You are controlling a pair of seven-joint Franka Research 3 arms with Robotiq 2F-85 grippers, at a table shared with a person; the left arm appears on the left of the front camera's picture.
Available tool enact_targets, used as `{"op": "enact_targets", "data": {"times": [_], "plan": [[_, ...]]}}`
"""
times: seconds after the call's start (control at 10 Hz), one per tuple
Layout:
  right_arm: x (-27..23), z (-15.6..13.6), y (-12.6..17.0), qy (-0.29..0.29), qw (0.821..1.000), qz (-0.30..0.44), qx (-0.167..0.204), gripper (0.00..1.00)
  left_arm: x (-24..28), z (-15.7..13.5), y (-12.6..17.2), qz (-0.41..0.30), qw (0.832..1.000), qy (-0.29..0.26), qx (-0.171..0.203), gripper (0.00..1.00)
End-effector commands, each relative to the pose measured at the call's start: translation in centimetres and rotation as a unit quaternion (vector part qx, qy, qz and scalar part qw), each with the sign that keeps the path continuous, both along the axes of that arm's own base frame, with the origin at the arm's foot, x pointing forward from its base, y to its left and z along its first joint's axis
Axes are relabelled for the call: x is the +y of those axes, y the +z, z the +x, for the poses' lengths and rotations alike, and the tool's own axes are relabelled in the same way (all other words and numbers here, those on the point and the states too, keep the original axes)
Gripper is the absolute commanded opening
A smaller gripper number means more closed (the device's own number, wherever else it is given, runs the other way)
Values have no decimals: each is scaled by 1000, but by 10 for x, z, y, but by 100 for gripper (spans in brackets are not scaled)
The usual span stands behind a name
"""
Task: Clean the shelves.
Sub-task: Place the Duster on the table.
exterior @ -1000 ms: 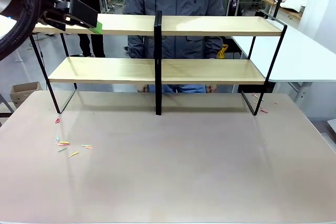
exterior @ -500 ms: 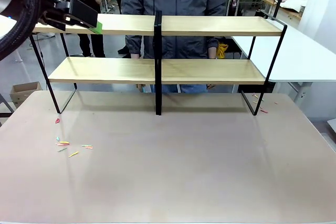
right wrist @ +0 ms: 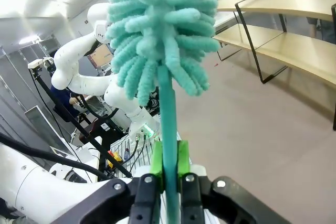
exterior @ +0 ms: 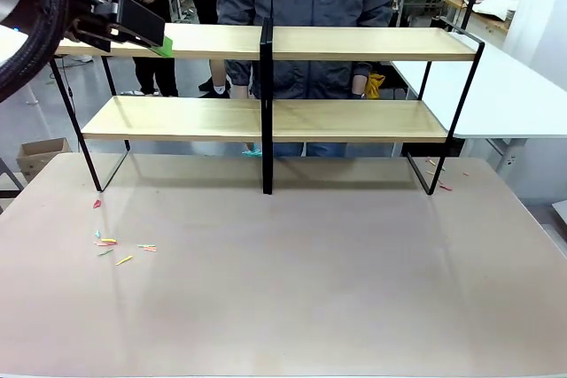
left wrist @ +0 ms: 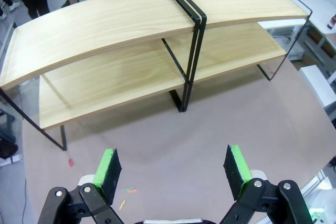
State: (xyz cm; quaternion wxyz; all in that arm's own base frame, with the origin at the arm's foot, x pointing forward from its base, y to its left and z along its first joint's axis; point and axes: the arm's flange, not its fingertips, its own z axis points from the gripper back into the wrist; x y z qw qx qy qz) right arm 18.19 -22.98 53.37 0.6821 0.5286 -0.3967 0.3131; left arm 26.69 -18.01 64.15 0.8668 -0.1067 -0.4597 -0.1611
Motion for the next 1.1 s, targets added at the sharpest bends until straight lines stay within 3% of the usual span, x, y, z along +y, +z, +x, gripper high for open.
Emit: {"op": "enact_targets", "data": {"times": [0.0,0.3,0.4,0.6,0.7,0.8,0.9,1.0], "plan": [[-4,-2,1,8,1000,-6,-13,12,1,-1,1,4,1000,0,-3,100],[0,0,0,0,1000,0,0,12,1,-1,1,4,1000,0,-3,100],[24,-8,1,37,994,-101,-12,12,0,0,0,0,1000,0,0,100],[106,25,-31,97,965,-243,-13,12,15,6,-39,-4,986,-41,159,100],[150,45,-61,141,951,-273,-17,12,47,0,-66,-54,972,-55,221,100],[189,62,-92,177,936,-303,-12,12,78,-4,-92,-134,945,-97,282,100],[224,75,-121,187,917,-351,-2,12,119,-3,-116,-259,897,-165,318,100],[257,84,-146,202,897,-393,-4,12,159,-1,-139,-355,862,-196,305,100]]}}
